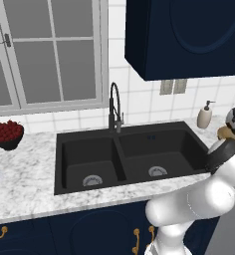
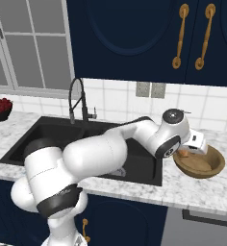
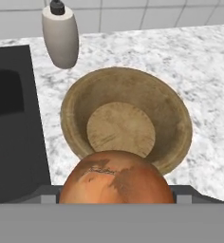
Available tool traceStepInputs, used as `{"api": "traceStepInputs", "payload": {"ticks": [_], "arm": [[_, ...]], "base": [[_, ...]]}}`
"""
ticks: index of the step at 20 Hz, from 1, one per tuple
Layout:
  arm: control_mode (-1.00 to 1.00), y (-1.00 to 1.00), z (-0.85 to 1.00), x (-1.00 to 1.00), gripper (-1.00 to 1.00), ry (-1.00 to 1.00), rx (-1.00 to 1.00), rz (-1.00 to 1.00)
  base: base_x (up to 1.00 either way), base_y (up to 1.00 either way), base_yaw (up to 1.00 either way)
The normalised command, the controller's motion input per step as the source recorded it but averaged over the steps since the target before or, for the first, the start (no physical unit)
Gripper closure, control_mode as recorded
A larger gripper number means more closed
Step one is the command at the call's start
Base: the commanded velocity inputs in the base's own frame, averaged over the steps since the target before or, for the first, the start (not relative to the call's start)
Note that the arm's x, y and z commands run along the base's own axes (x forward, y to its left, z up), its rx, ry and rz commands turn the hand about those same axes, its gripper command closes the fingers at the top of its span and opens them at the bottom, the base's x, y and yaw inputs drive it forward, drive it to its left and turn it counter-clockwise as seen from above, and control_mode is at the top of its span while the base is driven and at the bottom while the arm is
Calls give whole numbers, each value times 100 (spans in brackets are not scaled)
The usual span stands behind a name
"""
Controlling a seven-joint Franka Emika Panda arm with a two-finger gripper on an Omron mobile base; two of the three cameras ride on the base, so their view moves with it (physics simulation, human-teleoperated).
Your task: Pick the onion from the sink and place it in the bowl. Then pick the bowl and place it in the microwave. Then close the microwave door and press the start button.
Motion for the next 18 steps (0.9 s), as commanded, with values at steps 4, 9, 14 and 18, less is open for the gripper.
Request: {"api": "traceStepInputs", "payload": {"ticks": [4,9,14,18], "arm": [[-100,-21,-32,11,100,1,0,0],[-100,-23,-24,2,100,0,0,0],[-100,-6,-26,12,100,2,0,0],[-100,0,-32,26,100,5,0,0]], "base": [[0,0,0],[0,0,0],[0,0,0],[0,0,0]]}}
